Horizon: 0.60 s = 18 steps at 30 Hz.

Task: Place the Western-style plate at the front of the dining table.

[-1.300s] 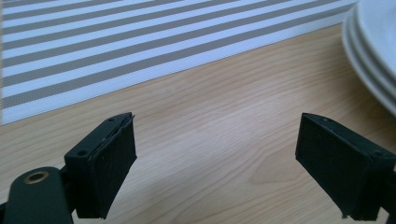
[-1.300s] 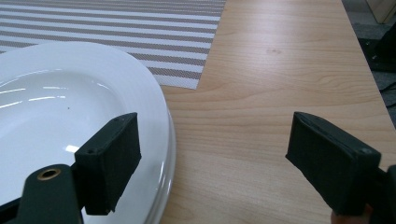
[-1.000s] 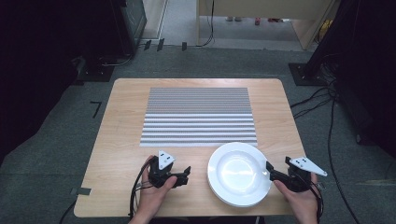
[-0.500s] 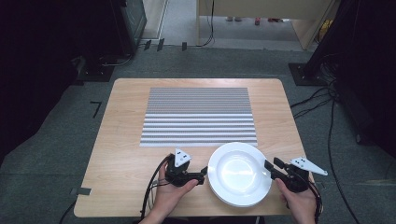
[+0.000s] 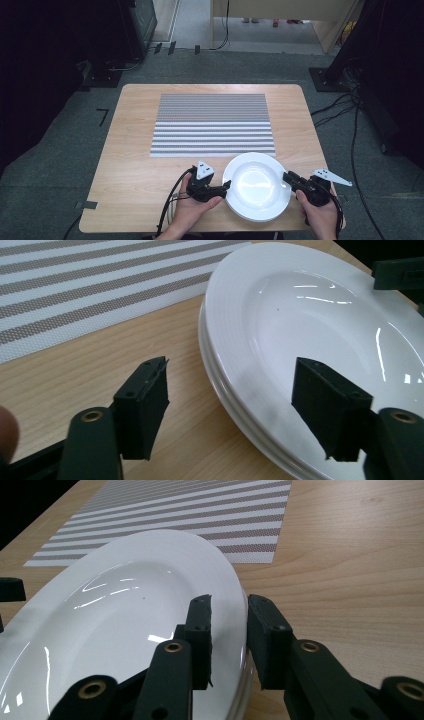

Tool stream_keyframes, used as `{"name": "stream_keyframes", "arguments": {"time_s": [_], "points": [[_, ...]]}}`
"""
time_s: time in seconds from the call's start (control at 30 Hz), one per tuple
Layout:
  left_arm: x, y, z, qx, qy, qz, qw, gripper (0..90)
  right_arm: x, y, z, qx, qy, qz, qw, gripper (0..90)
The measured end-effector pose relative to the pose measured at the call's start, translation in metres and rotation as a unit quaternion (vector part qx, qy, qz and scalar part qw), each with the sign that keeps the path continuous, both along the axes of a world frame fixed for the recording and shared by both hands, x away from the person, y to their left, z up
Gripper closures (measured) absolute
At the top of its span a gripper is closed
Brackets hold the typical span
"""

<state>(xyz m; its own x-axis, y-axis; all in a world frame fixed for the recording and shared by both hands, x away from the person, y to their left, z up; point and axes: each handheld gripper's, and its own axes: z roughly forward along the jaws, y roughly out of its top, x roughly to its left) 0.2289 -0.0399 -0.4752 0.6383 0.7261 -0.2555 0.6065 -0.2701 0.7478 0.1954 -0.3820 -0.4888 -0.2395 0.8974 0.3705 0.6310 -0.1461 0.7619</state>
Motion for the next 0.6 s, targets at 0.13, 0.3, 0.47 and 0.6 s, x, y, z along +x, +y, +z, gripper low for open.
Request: {"name": "stream_keyframes", "arguments": {"time_s": [0.13,0.3,0.47,0.6], "points": [[-0.002,-0.002,-0.004,-0.011,0.01,-0.018,0.9997,43.0,0.0,-0.003,-0.001,0.021,0.011,-0.013,0.9996,79.0],[-0.004,-0.005,-0.007,-0.019,0.019,-0.03,0.9992,47.0,0.0,-0.008,-0.003,0.057,0.023,-0.023,0.9978,80.6],[-0.003,-0.004,-0.01,-0.023,0.027,-0.026,0.999,49.5,0.001,-0.01,-0.004,0.077,0.03,-0.028,0.9962,81.0],[-0.005,-0.005,-0.01,-0.019,0.021,-0.022,0.9994,49.8,0.002,-0.012,-0.005,0.094,0.033,-0.032,0.9945,80.9]]}}
